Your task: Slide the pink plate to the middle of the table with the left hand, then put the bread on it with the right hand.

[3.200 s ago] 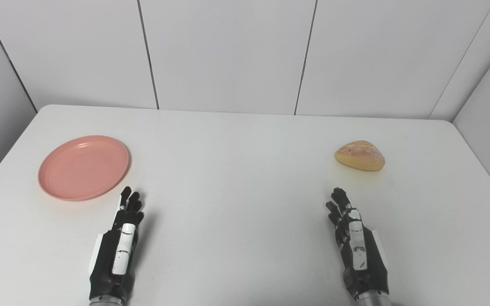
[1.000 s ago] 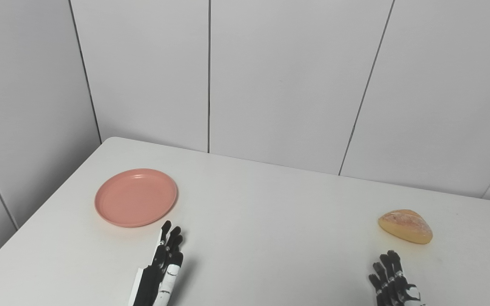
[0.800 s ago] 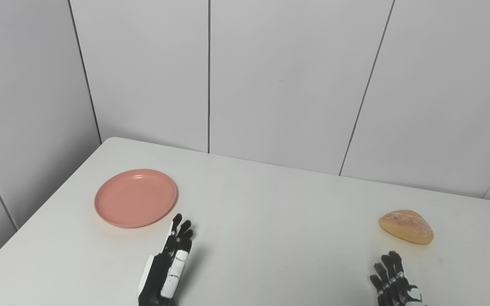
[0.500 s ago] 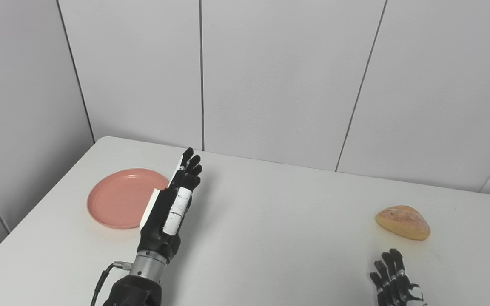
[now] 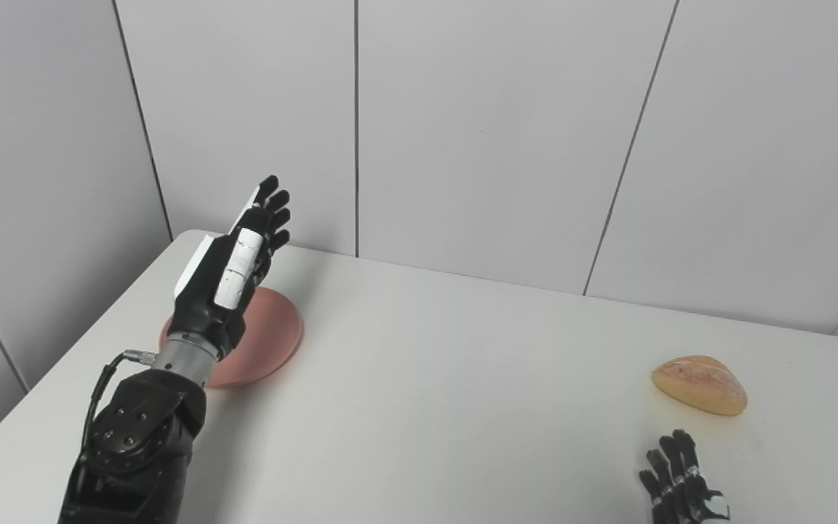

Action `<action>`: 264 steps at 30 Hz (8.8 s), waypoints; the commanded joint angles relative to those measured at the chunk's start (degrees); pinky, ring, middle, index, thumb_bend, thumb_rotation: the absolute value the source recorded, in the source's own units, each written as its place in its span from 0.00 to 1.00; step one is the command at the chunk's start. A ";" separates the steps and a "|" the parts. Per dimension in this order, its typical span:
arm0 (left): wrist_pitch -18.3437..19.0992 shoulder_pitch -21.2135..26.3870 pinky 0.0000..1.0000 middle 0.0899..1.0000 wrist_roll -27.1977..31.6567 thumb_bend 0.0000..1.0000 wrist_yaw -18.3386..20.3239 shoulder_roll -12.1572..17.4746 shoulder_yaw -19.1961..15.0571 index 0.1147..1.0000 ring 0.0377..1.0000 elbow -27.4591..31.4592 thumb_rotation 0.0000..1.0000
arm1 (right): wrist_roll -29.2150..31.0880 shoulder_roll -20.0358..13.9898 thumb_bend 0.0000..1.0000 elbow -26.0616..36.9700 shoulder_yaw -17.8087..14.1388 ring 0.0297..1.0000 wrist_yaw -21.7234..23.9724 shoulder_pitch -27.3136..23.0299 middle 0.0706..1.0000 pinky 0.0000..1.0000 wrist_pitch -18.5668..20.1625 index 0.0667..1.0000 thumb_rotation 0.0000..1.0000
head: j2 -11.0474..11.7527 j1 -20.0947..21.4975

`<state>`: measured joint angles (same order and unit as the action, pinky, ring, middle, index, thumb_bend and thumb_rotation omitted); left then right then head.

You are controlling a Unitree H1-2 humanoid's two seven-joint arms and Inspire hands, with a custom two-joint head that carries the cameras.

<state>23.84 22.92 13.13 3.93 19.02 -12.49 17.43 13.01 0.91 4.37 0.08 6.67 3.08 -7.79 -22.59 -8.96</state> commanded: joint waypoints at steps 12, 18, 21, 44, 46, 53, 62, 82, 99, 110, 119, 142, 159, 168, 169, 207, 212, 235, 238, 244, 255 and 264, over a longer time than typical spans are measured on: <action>-7.73 7.92 0.91 0.97 1.87 1.00 3.07 8.20 -6.04 0.94 0.97 -15.39 0.87 | 0.07 -1.38 0.83 -1.44 -1.08 0.98 -0.15 1.43 0.99 1.00 1.72 0.99 1.00 | -0.62 -0.12; -15.07 10.07 0.85 0.94 1.64 1.00 5.25 10.42 -6.28 0.89 0.93 -25.09 0.86 | 0.16 -1.42 0.83 -1.10 -1.23 0.96 -0.30 1.59 0.97 1.00 2.21 0.98 1.00 | -0.63 -0.08; -19.47 11.27 0.83 0.94 2.14 1.00 6.68 11.41 -6.49 0.87 0.91 -31.22 0.84 | 0.07 -1.48 0.83 -1.05 -1.33 0.96 -0.40 1.60 0.97 1.00 2.47 0.98 1.00 | -0.62 -0.13; -37.28 18.81 0.86 0.89 3.61 1.00 9.78 13.51 -7.28 0.93 0.90 -64.29 0.77 | 0.36 -2.56 0.82 -0.23 -1.70 0.95 -0.07 2.18 0.93 0.99 3.74 0.98 1.00 | -1.65 -0.26; -38.70 19.69 0.82 0.90 3.06 1.00 9.69 13.74 -6.67 0.93 0.90 -67.21 0.76 | 0.47 -2.60 0.82 0.03 -1.68 0.95 -0.10 2.27 0.93 0.99 3.93 0.98 1.00 | -1.79 -0.22; -41.33 22.08 0.82 0.89 1.31 1.00 8.08 14.68 -5.09 0.93 0.88 -75.27 0.76 | 0.12 -2.79 0.81 0.74 -1.68 0.94 -0.19 2.66 0.92 0.98 3.99 0.97 1.00 | -2.49 0.15; -43.15 22.01 0.84 0.90 2.32 0.94 8.75 14.16 -5.40 0.92 0.91 -78.86 0.75 | 0.35 -2.81 0.82 1.73 -1.85 0.93 -0.34 2.88 0.92 0.97 4.85 0.97 0.99 | -3.16 0.42; -46.39 20.89 0.79 0.88 -1.72 0.85 7.52 14.20 -1.62 0.95 0.88 -84.76 0.78 | 1.06 -3.06 0.80 3.29 -2.28 0.91 -0.16 3.36 0.90 0.95 6.05 0.95 0.99 | -4.53 0.62; -47.05 20.32 0.86 0.90 -0.18 0.85 11.40 12.41 -0.70 0.95 0.92 -87.16 0.75 | 1.75 -2.84 0.80 5.28 -2.09 0.90 -0.47 3.76 0.89 0.94 7.83 0.94 0.98 | -5.91 1.13; -45.67 20.41 0.88 0.96 0.84 0.91 14.61 10.95 -0.33 1.00 0.95 -86.31 0.76 | 1.41 -2.42 0.82 5.86 -1.58 0.90 -1.20 3.72 0.88 0.92 8.47 0.94 0.97 | -6.28 1.62; -42.12 19.50 0.86 0.96 0.77 0.97 15.34 10.02 0.49 1.00 0.94 -81.03 0.77 | 1.29 -2.14 0.83 6.02 -1.18 0.89 -1.33 3.64 0.88 0.92 8.78 0.94 0.97 | -6.52 2.15; -40.22 14.55 0.72 0.86 -1.67 0.97 9.88 4.20 3.14 0.98 0.85 -65.80 0.75 | 0.05 -1.37 0.84 7.05 -0.40 0.89 -1.57 3.83 0.88 0.91 9.29 0.94 0.97 | -7.26 3.80; -33.00 10.36 0.76 0.86 -2.03 1.00 7.97 -0.01 3.99 0.98 0.85 -52.41 0.74 | -1.73 -0.09 0.84 7.86 0.94 0.87 -2.74 3.77 0.87 0.88 9.24 0.93 0.96 | -8.61 8.56; -30.42 9.95 0.78 0.84 -1.16 1.00 8.19 -1.61 3.91 0.96 0.85 -48.54 0.74 | -3.85 1.89 0.82 7.81 2.14 0.86 -4.25 3.43 0.85 0.85 9.43 0.91 0.96 | -9.06 12.95; -30.33 9.94 0.77 0.84 -1.12 1.00 8.33 -1.66 3.93 0.95 0.85 -48.46 0.74 | -4.05 2.04 0.82 7.58 2.24 0.86 -4.35 3.35 0.85 0.85 9.28 0.91 0.96 | -9.01 13.22; -20.39 8.09 0.80 0.87 -0.44 0.91 7.19 -9.28 6.94 0.98 0.88 -34.51 0.80 | -9.96 8.32 0.91 3.28 5.67 0.84 -6.71 1.33 0.84 0.81 6.41 0.92 0.93 | -9.09 28.23; -19.04 7.47 0.84 0.86 -0.44 0.91 7.06 -10.40 7.17 0.97 0.88 -33.42 0.77 | -9.99 8.41 0.90 3.65 5.76 0.84 -6.62 1.32 0.84 0.81 6.67 0.92 0.93 | -9.42 27.95; -14.91 10.51 0.84 0.88 0.72 0.90 6.14 -8.95 5.42 0.97 0.89 -28.03 0.81 | -9.25 7.76 0.91 3.53 5.35 0.85 -6.24 1.28 0.85 0.82 7.10 0.92 0.93 | -9.04 25.83; -13.41 10.95 0.88 0.89 1.16 0.92 5.85 -8.77 4.47 0.97 0.90 -27.08 0.81 | -9.23 7.70 0.91 3.68 5.34 0.85 -6.21 1.30 0.85 0.82 7.32 0.92 0.93 | -9.07 25.54; -13.57 11.73 0.79 0.86 0.49 0.97 3.83 -7.45 2.40 0.94 0.89 -27.04 0.81 | -8.71 7.34 0.91 3.79 5.24 0.84 -5.88 1.37 0.85 0.82 7.32 0.92 0.92 | -9.20 25.13; -21.56 12.06 0.78 0.84 -0.47 0.95 4.39 -4.04 0.97 0.94 0.88 -37.76 0.77 | -7.93 6.82 0.91 4.38 5.17 0.84 -5.57 1.54 0.85 0.82 8.08 0.92 0.91 | -9.51 24.86; -26.51 12.75 0.70 0.83 -1.00 0.88 4.34 -3.54 1.34 0.95 0.87 -46.53 0.77 | -7.81 6.91 0.92 4.95 5.24 0.84 -5.77 1.72 0.84 0.81 8.85 0.92 0.90 | -9.90 24.71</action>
<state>0.49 32.55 12.31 7.97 14.53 -11.08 -29.64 4.69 7.81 8.51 5.42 0.76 4.38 -0.46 -32.43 15.82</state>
